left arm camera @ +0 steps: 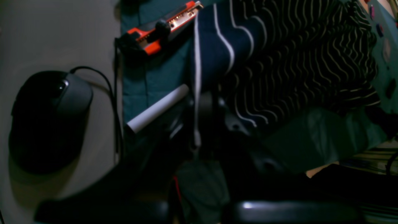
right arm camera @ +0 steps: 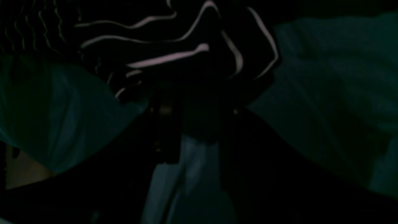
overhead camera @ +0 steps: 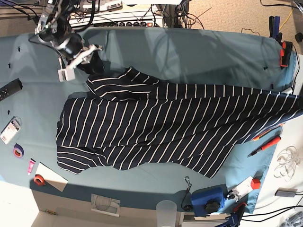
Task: Layout the t-shirt on the table in an organized manner, then fold the t-shirt properly
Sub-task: 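Grasp the shirt corner near the right gripper and hold it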
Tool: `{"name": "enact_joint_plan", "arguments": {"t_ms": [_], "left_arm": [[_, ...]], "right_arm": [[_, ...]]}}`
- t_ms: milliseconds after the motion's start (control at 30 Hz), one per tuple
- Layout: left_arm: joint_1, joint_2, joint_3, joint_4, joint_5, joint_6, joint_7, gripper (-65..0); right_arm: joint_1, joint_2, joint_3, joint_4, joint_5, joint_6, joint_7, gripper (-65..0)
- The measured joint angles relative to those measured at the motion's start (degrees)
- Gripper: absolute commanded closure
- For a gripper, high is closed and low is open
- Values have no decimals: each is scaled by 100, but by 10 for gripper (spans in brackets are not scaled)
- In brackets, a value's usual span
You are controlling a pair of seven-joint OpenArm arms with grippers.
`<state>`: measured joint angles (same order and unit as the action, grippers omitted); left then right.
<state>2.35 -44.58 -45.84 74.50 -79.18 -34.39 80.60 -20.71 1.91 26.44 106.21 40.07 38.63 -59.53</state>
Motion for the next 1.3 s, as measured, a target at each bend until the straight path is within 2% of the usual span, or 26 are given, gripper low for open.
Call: {"name": "enact_joint_plan", "arguments": {"t_ms": [100,200,233,300,467,600,667,767,800,933,1000,1100,1233,1300], "left_arm": [[2,0,2,0,2,0,2,0],[0,0,0,0,-2,0,0,0],[0,0,0,0,2,0,2,0],[0,0,0,0,2,0,2,0],[0,0,0,0,2,0,2,0],[0,0,0,0,0,0,0,0],[0,0,0,0,0,0,0,0],[0,0,0,0,0,0,0,0],[0,0,0,0,2,0,0,0],[0,0,0,0,2,0,0,0],[0,0,0,0,2,0,2,0],[4,2,0,0,2,0,2,0],[2,0,0,0,0,0,2,0],[15,0,0,0,2,0,2,0]], "right_arm": [[192,-2,0,0,17,-131,20,-212],[334,-2,2,0,-131,-129,188,-212],[389,-2,0,0,-260,-203,195,-212],[474,-2,-68,0,-592,-551,271,-211],[481,11,-560,-2,-1025,-765,269,-211],[485,11,-1056,-2,-1451,-1261,382,-211],[483,11,-1237,-2,-1740,-1473,254,-211],[487,11,-1300,-2,-1926,-1464,173,-210],[485,11,-1290,-2,-2024,-1462,232,-193],[483,13,-1215,-2,-2201,-1471,599,-5],[485,11,-1226,-2,-2295,-1552,584,0],[490,13,-1226,7,-2603,-1937,315,0],[514,13,-1231,35,-2824,-1941,214,0],[516,15,-1231,42,-2848,-1727,212,0]]}}
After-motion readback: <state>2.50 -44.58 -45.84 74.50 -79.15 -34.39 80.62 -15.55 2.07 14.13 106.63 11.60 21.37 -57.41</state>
